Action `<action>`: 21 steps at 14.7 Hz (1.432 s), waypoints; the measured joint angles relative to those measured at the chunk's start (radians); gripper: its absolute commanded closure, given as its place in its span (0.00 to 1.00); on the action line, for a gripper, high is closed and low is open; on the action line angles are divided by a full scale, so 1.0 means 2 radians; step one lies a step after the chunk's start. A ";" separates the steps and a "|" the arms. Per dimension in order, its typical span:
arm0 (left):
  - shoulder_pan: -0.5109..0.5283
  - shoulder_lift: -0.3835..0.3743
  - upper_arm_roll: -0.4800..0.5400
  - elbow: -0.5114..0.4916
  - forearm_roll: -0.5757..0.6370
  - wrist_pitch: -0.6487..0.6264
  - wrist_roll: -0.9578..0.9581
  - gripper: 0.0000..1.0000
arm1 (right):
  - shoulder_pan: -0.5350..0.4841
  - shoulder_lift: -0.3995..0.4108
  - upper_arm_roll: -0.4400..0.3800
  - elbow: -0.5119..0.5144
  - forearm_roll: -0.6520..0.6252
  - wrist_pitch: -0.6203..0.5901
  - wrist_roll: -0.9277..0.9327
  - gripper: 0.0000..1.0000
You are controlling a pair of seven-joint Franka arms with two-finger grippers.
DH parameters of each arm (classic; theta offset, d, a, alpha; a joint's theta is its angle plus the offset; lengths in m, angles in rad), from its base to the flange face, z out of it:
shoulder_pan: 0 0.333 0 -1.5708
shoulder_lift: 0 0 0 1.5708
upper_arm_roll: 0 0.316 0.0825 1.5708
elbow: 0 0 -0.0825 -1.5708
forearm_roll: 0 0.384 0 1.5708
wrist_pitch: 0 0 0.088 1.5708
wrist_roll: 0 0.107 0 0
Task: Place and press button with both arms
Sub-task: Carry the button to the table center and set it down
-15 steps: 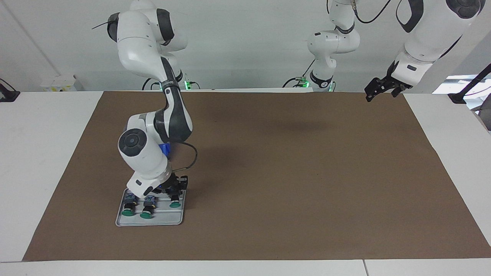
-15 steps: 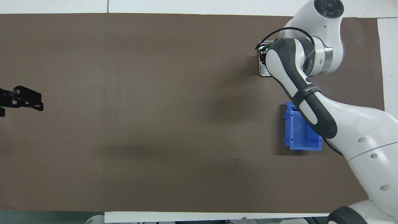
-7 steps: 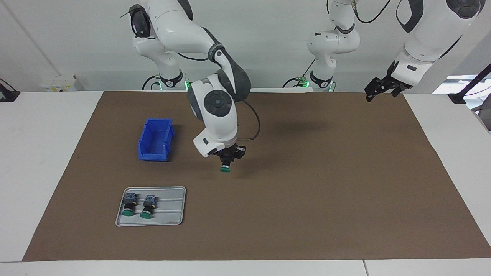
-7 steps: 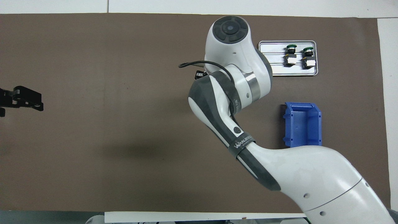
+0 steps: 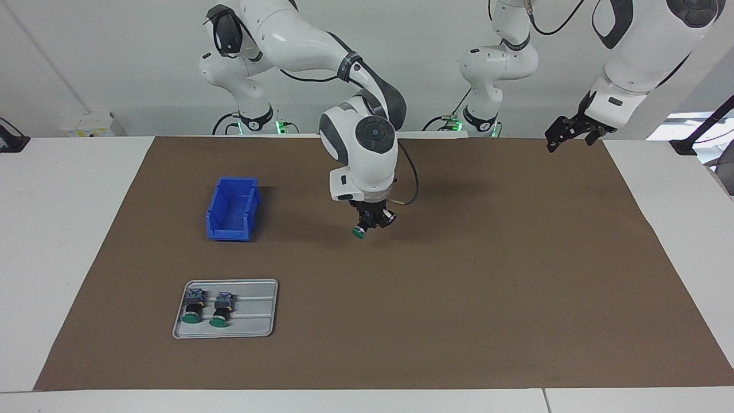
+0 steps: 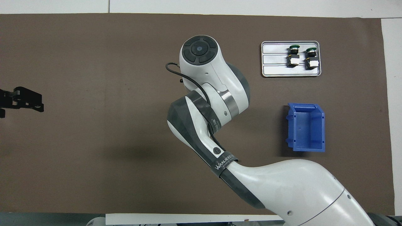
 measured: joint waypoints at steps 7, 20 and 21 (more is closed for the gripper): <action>0.000 0.000 0.000 0.000 0.000 0.000 0.000 0.00 | 0.010 0.011 -0.001 -0.050 0.000 0.054 0.230 0.89; 0.000 0.000 0.000 0.000 0.000 -0.001 0.000 0.00 | 0.020 0.002 -0.004 -0.080 -0.013 0.095 0.236 0.01; 0.000 0.000 0.000 0.000 0.000 -0.001 0.000 0.00 | 0.013 -0.006 -0.006 -0.063 -0.014 0.076 0.232 0.01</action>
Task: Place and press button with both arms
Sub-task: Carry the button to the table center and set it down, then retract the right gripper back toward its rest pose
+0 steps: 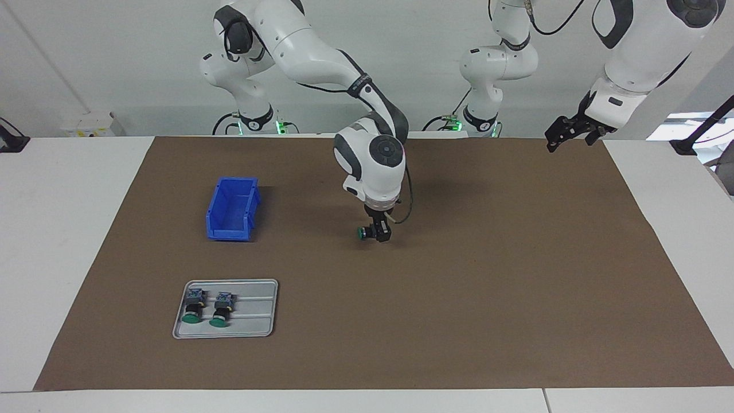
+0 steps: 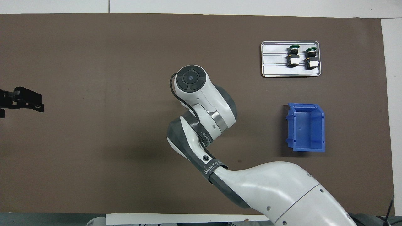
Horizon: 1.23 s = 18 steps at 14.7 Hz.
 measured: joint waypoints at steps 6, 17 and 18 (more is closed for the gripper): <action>0.001 0.000 0.001 0.000 0.000 -0.001 -0.001 0.00 | -0.124 -0.114 -0.004 0.024 -0.001 -0.117 -0.260 0.01; -0.001 0.000 -0.001 -0.001 0.000 0.000 0.017 0.01 | -0.271 -0.219 -0.011 0.023 -0.030 -0.231 -0.850 0.01; -0.003 0.000 -0.002 -0.002 0.000 0.000 0.024 0.01 | -0.279 -0.225 -0.012 0.022 -0.032 -0.241 -0.886 0.01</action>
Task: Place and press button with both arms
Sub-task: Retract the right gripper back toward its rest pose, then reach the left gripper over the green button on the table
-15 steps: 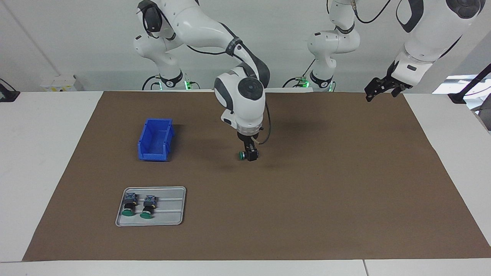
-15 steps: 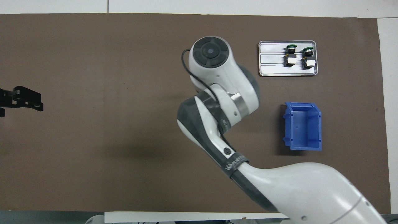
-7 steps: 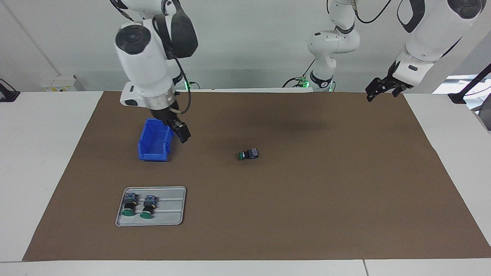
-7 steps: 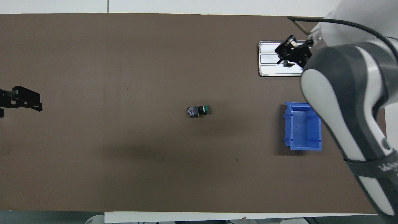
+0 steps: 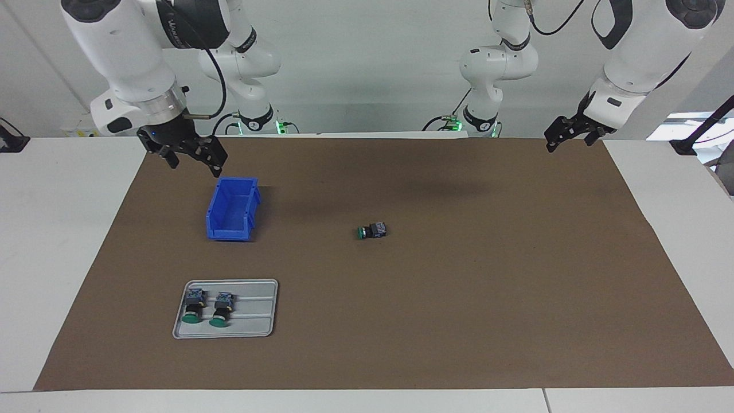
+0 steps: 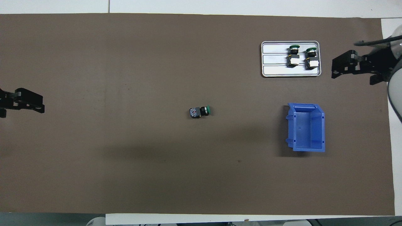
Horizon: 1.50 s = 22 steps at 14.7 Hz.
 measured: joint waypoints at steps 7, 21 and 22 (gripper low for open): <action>-0.029 -0.005 -0.002 -0.015 -0.003 0.018 -0.070 0.00 | -0.024 -0.031 -0.001 -0.043 0.000 -0.031 -0.095 0.01; -0.196 0.053 -0.006 -0.074 -0.057 0.191 -0.660 0.00 | -0.050 -0.041 -0.001 -0.060 0.000 -0.041 -0.093 0.01; -0.209 0.066 -0.006 -0.073 -0.057 0.202 -0.691 0.00 | -0.050 -0.041 0.000 -0.060 0.000 -0.041 -0.093 0.01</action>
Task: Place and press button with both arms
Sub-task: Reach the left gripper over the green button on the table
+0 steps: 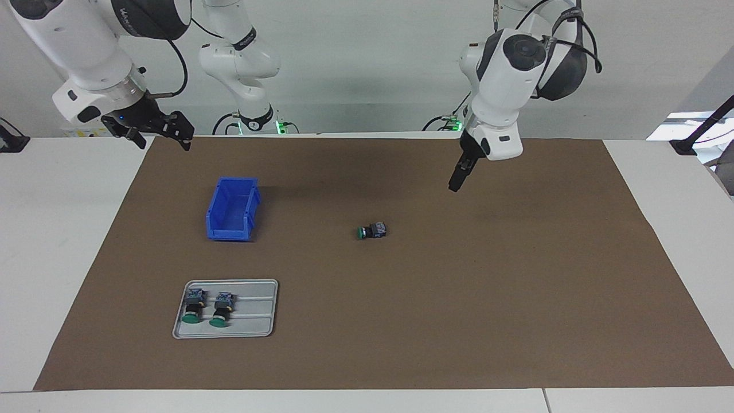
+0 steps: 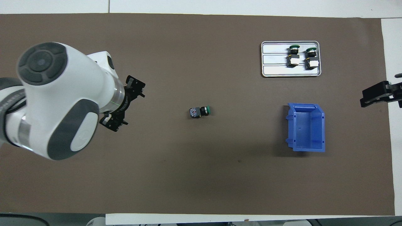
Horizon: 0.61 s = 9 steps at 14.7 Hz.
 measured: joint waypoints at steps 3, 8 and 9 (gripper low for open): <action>-0.035 0.045 0.000 0.012 0.000 0.018 -0.084 0.00 | 0.000 0.000 0.002 0.000 0.000 0.000 0.000 0.01; -0.075 0.132 0.001 0.066 0.000 0.035 -0.175 0.00 | 0.000 -0.001 0.002 0.000 0.000 0.000 0.000 0.01; -0.084 0.149 0.001 0.077 0.000 0.036 -0.189 0.00 | 0.000 -0.001 0.002 -0.001 0.000 0.000 0.000 0.01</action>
